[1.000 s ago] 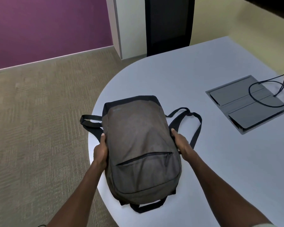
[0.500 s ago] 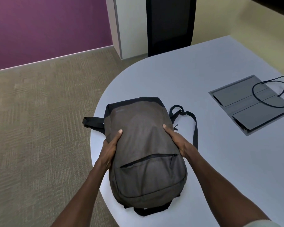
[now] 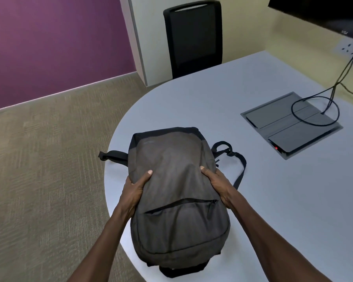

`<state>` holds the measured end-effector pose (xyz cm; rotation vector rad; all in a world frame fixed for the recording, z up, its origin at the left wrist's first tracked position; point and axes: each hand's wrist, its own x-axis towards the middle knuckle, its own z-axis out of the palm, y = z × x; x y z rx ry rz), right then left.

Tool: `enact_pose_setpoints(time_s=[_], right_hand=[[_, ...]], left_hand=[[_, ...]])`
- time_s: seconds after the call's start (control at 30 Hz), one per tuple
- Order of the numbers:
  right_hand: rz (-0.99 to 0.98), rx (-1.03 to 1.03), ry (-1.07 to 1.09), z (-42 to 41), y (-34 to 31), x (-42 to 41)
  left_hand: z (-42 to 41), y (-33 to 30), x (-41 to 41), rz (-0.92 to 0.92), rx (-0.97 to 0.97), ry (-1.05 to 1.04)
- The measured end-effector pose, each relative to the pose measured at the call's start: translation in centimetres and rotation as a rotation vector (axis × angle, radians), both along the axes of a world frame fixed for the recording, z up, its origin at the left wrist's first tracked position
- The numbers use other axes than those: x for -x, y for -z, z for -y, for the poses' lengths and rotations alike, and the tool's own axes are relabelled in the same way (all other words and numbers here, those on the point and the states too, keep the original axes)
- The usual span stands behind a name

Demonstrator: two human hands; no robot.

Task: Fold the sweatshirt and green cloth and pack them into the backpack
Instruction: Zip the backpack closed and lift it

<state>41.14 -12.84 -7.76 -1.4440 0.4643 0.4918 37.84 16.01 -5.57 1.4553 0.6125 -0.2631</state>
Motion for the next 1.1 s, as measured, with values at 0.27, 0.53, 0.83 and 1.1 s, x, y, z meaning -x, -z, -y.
enact_pose_setpoints(time_s=[0.27,0.53,0.83,1.1], right_hand=[[0.137,0.042,0.047,7.5,-4.5,6.0],[0.233,0.041,0.167,16.3,-8.2,11.8],[0.247,0.115,0.332,22.3,-9.2,15.1],[0.221,0.113,0.479,24.8,-9.1,17.5]], left_hand=[[7.8,-5.3,4.5,0.092,-0.026,0.04],[17.2,-9.7,7.3,0.157,0.014,0.133],[24.1,-11.7,5.9,0.173,0.028,0.316],[27.7,-12.6,4.6,0.186,-0.008,0.454]])
